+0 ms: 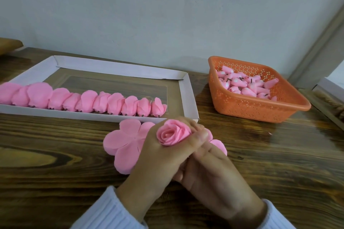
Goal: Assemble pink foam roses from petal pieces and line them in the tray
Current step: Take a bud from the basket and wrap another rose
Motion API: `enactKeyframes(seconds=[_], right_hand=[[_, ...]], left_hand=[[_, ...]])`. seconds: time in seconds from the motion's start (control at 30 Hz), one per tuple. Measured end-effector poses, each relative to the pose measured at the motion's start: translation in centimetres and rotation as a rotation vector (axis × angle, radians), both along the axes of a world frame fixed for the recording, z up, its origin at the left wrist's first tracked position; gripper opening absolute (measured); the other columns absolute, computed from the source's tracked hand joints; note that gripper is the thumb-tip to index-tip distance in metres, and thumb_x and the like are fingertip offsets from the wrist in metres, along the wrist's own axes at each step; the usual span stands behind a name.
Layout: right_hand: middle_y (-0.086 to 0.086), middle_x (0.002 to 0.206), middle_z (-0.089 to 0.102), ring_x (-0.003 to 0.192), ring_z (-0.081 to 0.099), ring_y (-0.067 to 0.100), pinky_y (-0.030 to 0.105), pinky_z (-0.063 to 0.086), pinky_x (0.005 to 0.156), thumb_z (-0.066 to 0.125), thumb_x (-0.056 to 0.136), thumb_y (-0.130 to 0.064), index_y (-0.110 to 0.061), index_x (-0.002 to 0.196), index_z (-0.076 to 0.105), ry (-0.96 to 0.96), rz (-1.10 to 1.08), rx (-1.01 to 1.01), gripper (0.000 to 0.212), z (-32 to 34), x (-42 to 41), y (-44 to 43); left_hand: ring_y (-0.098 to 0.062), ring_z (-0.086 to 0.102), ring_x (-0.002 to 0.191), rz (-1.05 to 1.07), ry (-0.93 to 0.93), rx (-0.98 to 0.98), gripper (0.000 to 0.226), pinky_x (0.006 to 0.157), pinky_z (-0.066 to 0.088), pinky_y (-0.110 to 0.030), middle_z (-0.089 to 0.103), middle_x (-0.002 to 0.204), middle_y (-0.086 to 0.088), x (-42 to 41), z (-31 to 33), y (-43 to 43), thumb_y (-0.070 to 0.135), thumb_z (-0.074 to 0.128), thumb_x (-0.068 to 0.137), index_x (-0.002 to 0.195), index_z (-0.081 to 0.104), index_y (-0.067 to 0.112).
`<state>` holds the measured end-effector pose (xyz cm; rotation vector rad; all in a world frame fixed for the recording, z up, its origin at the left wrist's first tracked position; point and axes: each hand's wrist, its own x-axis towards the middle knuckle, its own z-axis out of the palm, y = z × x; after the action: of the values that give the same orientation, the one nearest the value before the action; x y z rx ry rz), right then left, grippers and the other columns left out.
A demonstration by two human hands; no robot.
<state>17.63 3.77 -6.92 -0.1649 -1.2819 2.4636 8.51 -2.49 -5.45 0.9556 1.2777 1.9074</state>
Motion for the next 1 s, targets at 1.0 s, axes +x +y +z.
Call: enactKeyframes(seconds=[1.0], right_hand=[[0.020,0.101,0.043,0.078,0.049,0.018,0.027,0.047,0.068,0.062,0.087,-0.027,-0.002,0.128,0.053,-0.062,0.052,-0.046,0.049,0.2,0.2,1.1]], left_hand=[[-0.006,0.063,0.061,0.002,0.018,0.083,0.017,0.046,0.045,-0.025,0.069,0.088,0.010,0.3,-0.2,0.2,0.039,0.072,0.063,0.054,0.063,0.028]])
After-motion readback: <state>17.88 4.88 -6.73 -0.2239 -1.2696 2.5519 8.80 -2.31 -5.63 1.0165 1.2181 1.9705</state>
